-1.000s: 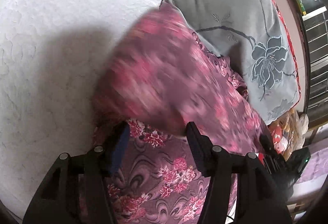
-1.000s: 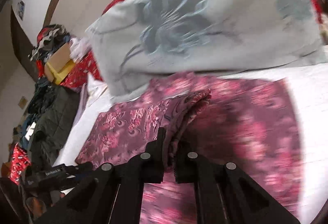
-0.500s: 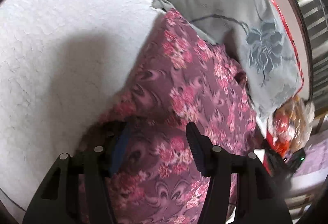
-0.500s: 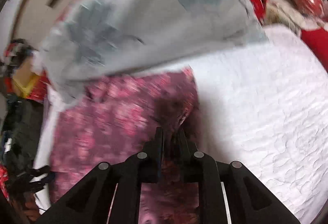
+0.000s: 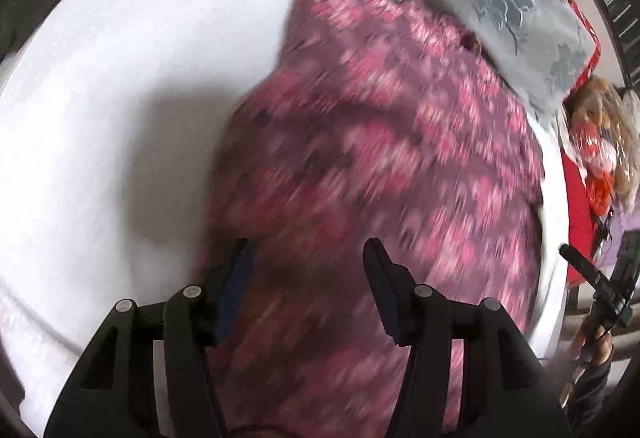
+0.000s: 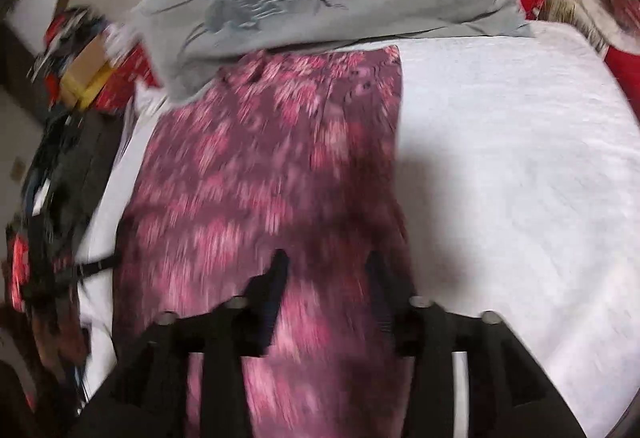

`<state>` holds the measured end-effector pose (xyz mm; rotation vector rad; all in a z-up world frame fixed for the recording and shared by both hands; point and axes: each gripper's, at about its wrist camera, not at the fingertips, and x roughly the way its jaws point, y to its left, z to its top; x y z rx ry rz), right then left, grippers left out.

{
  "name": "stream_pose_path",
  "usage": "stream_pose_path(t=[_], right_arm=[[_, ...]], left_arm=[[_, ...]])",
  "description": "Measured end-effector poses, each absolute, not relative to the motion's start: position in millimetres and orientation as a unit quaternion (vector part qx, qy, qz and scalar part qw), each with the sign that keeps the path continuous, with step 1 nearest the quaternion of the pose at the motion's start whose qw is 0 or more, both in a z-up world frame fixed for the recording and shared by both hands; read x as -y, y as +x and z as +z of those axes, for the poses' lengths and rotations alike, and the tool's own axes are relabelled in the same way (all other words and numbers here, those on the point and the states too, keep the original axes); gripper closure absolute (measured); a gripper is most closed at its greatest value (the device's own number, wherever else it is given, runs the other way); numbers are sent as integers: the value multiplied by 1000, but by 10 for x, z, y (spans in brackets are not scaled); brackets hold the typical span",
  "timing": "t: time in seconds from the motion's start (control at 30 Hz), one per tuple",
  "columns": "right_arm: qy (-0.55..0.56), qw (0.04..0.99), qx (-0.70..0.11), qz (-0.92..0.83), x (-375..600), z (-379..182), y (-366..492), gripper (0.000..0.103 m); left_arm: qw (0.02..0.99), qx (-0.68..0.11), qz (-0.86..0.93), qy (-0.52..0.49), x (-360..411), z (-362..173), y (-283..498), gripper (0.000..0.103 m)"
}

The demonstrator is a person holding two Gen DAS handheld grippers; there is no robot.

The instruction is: Fold small clothes

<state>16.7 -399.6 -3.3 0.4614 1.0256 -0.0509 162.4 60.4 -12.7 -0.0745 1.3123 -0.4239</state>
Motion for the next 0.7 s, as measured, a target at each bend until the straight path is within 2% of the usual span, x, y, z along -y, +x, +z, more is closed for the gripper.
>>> stream_pose_path(t=[0.03,0.33,0.5,0.63,0.7], right_arm=[[216,846,-487,-20,3993,-14,-12,47],[261,798,-543,-5,3830,-609,-1416,45],[315,774,-550,-4,3772,-861,-1691,45],[339,765,-547,35,3679,-914,-1788,45],[340,763,-547,50,3598,-928,-1775,45]], left_arm=[[766,-614,-189,-32,-755,-167,1515,47],[701,-681,-200,-68,-1445,-555,720,47],[674,-704,-206,-83,-1502,-726,470,44],[671,-705,-200,-112,-1546,-821,413,35],[660,-710,-202,-139,-1595,-882,410,35]])
